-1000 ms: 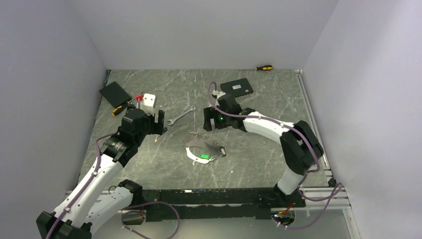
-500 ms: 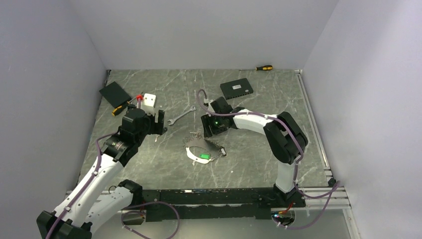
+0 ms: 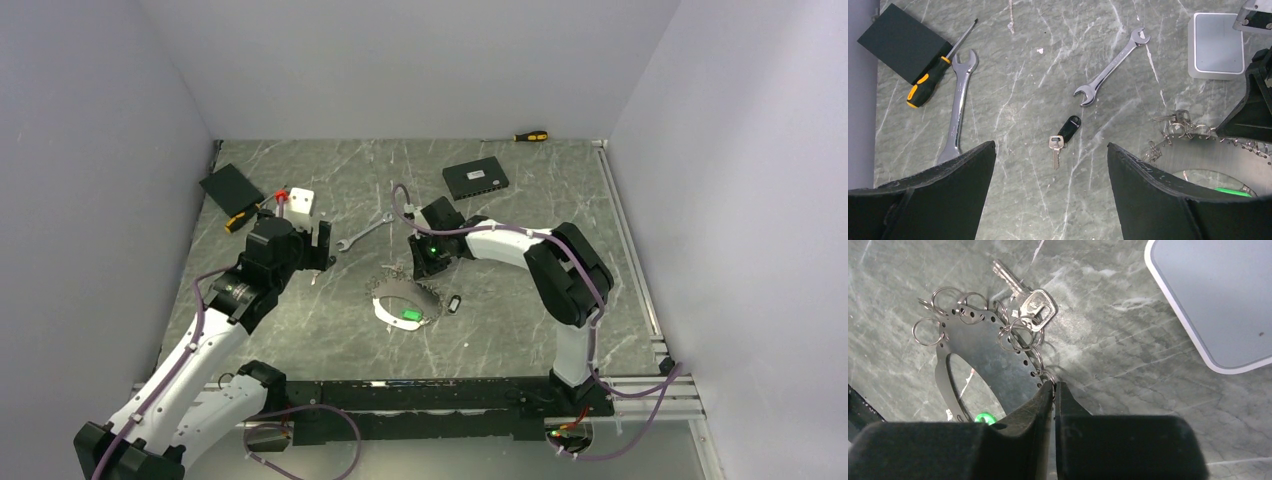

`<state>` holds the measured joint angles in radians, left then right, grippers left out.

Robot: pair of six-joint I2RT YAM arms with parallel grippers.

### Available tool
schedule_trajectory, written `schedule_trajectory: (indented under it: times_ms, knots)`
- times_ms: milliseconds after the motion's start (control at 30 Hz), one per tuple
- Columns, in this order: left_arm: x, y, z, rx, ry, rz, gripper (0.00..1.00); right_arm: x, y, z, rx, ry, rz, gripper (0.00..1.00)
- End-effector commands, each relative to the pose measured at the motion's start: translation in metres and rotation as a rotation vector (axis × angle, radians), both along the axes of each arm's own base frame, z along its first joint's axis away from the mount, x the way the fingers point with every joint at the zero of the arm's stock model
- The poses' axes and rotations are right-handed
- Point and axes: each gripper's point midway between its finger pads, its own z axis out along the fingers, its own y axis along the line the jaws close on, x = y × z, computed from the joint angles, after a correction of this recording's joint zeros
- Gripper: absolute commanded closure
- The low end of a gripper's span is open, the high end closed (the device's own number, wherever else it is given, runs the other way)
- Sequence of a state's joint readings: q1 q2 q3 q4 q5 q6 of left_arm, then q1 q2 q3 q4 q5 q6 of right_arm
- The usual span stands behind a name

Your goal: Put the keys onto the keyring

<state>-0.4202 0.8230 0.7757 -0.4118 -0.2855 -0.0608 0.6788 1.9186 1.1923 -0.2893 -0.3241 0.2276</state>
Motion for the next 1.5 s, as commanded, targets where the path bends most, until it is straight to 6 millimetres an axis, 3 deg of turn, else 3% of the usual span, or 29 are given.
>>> schedule_trajectory:
  times_ms: [0,200,500,800,967,1233,1467]
  knots:
    - [0.005,-0.002,0.012,-0.019,-0.039,0.0,0.13,-0.004,0.007,0.006,0.033,-0.002,0.041,0.96]
    - [0.005,-0.001,0.011,-0.013,-0.036,0.004,0.13,-0.004,0.008,0.016,0.067,-0.042,0.045,1.0]
    - [0.004,0.001,0.013,-0.009,-0.04,0.011,0.13,0.01,-0.005,0.062,0.077,-0.213,-0.001,1.0]
    - [0.0,-0.004,0.023,-0.039,-0.061,-0.022,0.16,0.008,-0.007,0.11,0.164,-0.35,-0.002,1.0]
    - [-0.007,-0.024,0.035,-0.092,-0.08,-0.135,0.21,-0.006,0.001,0.14,0.268,-0.447,0.075,1.0]
    - [-0.026,-0.064,0.049,-0.181,-0.071,-0.376,0.3,-0.043,0.015,0.205,0.475,-0.693,0.252,1.0]
    - [-0.055,-0.096,0.069,-0.261,-0.128,-0.618,0.36,-0.078,0.01,0.226,0.612,-0.993,0.389,1.0]
